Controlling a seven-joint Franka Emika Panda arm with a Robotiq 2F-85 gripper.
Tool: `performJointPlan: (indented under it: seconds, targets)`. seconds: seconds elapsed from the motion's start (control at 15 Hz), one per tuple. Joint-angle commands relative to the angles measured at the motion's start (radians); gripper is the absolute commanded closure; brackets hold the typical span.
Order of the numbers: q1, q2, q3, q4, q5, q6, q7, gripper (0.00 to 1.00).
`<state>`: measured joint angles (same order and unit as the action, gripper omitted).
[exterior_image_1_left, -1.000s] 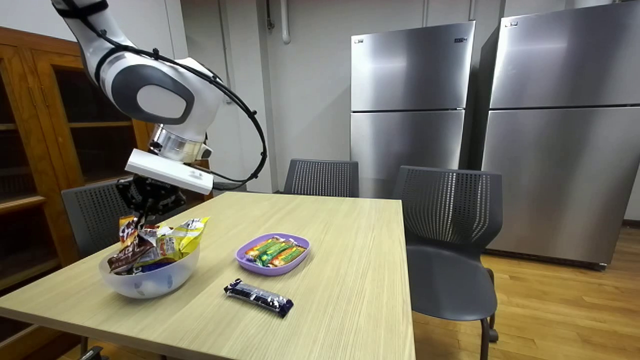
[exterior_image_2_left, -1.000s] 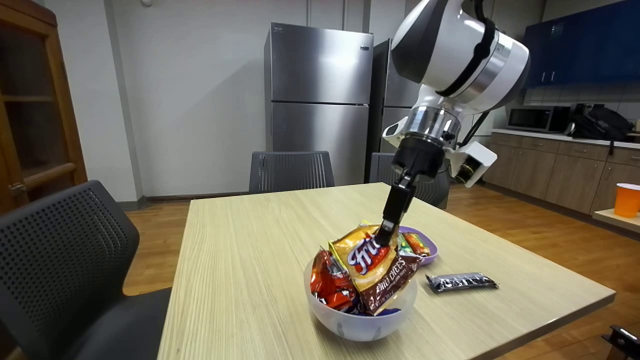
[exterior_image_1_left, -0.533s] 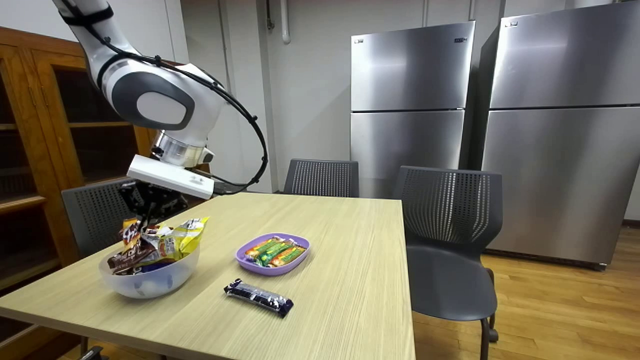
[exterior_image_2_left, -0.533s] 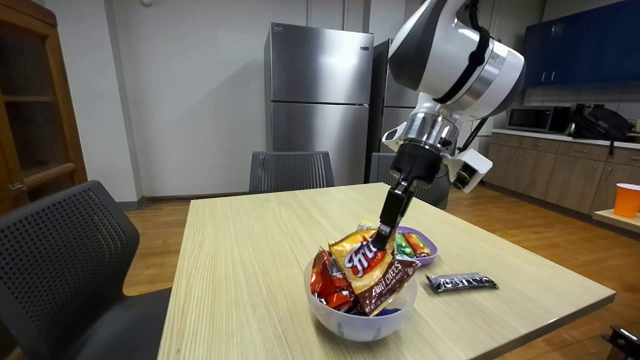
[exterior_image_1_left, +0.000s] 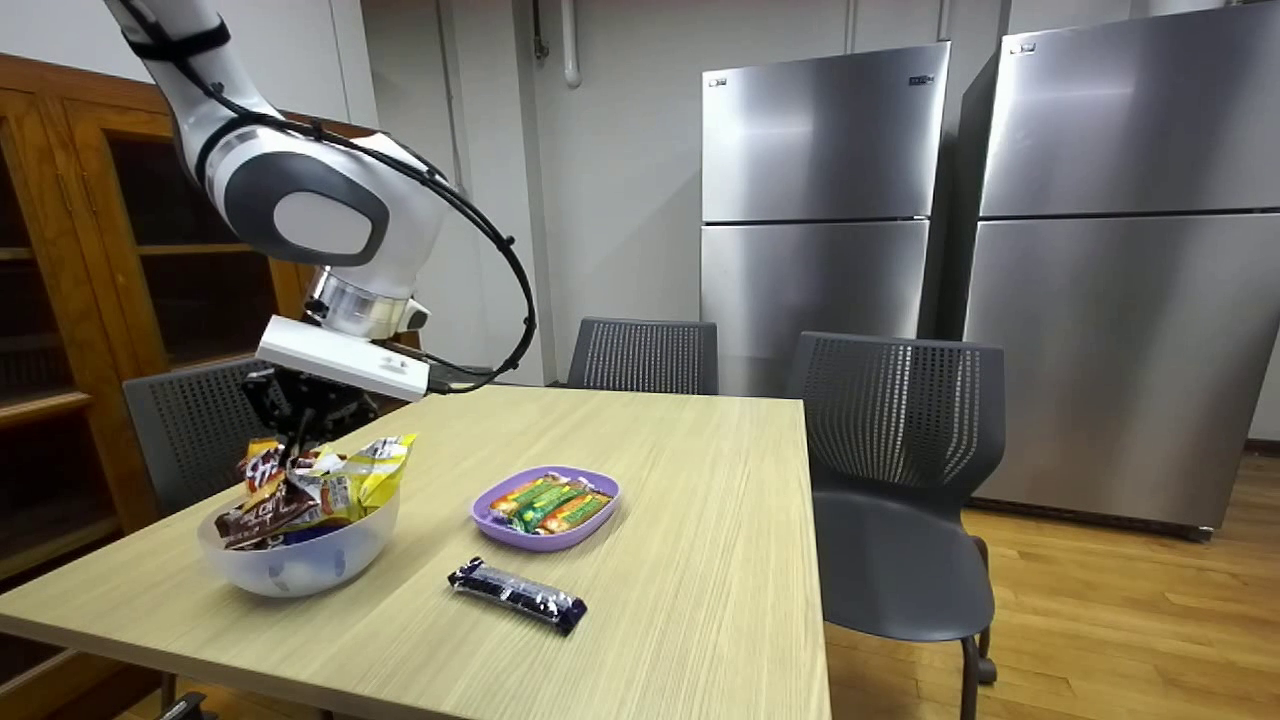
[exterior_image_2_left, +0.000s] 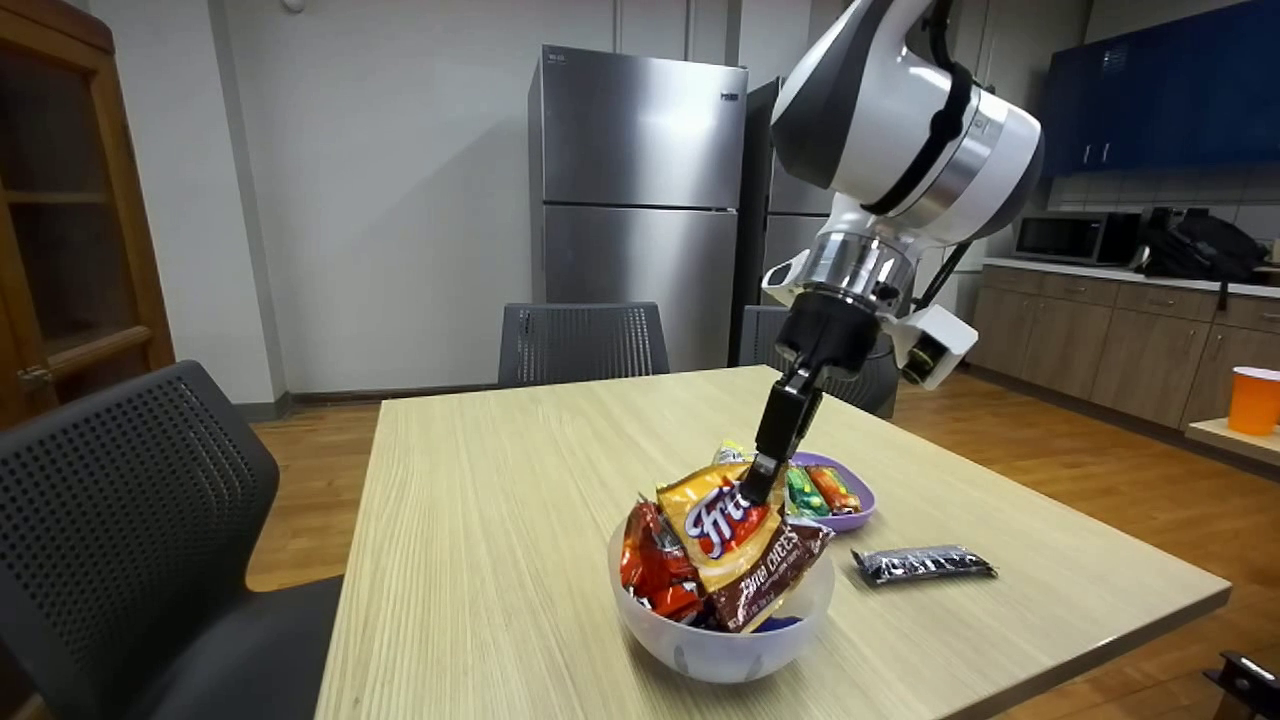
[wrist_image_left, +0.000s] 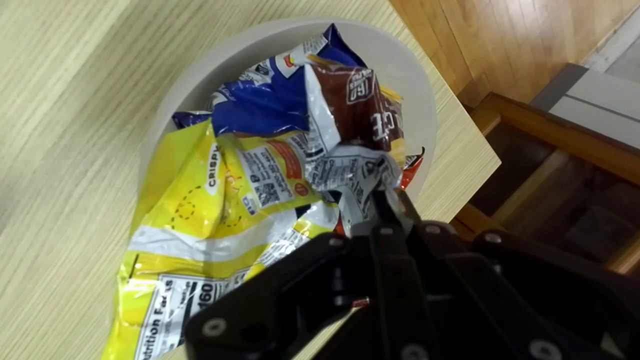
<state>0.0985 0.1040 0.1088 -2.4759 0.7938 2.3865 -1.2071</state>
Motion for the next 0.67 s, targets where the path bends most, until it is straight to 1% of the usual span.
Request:
performJointPlan:
  seconds: [0.0, 0.53, 0.6]
  targets:
    - [-0.009, -0.006, 0.013, 0.007, 0.019, 0.009, -0.026, 0.66]
    - [-0.027, -0.027, 0.0, 0.023, 0.041, 0.031, -0.036, 0.06]
    - [-0.031, -0.028, -0.003, 0.024, 0.045, 0.035, -0.037, 0.01]
